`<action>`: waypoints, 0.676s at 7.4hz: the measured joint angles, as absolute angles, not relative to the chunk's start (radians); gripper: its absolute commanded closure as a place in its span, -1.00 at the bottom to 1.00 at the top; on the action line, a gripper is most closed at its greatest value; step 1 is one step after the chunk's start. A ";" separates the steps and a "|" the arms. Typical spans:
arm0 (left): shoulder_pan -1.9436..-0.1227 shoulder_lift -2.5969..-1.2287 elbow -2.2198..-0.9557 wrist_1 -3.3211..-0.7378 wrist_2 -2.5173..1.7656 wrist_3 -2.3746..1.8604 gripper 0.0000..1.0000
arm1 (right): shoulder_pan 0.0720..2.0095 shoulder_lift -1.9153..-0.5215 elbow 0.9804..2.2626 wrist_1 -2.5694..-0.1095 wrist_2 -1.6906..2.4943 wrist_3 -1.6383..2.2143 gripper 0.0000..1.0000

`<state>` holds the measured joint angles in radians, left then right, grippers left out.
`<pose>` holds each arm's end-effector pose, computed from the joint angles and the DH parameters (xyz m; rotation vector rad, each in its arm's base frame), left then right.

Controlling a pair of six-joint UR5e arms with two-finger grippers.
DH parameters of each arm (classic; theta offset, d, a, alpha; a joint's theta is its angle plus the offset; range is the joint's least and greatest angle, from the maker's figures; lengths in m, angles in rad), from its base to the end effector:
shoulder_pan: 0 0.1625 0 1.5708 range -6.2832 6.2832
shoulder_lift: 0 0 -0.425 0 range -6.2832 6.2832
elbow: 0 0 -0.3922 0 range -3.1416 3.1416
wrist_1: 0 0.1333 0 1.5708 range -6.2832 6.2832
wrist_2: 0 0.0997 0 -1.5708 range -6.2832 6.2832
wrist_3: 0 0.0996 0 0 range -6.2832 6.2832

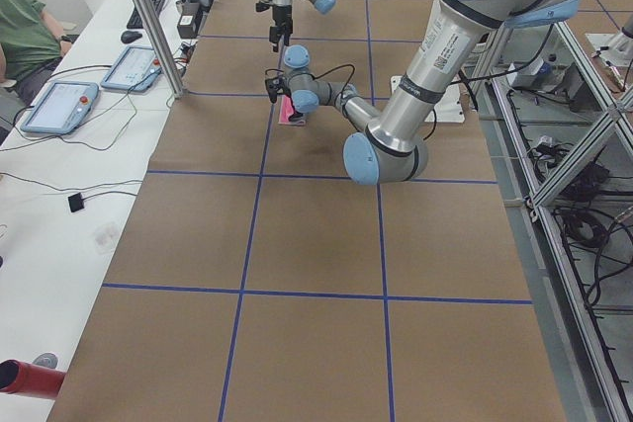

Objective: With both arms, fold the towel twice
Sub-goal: 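Raise the right gripper away while the left gripper presses the fold, then lifts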

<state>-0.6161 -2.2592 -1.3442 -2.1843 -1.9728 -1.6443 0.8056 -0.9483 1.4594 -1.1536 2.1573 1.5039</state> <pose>0.5569 -0.5099 0.2718 -0.0653 1.1246 -0.3999 -0.4396 -0.5706 0.2858 -0.1122 -1.0501 0.3975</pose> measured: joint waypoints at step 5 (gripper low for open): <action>-0.615 -2.328 -1.270 -2.191 -1.972 -1.644 -1.00 | 0.818 -0.955 1.459 -1.154 2.163 1.501 -0.98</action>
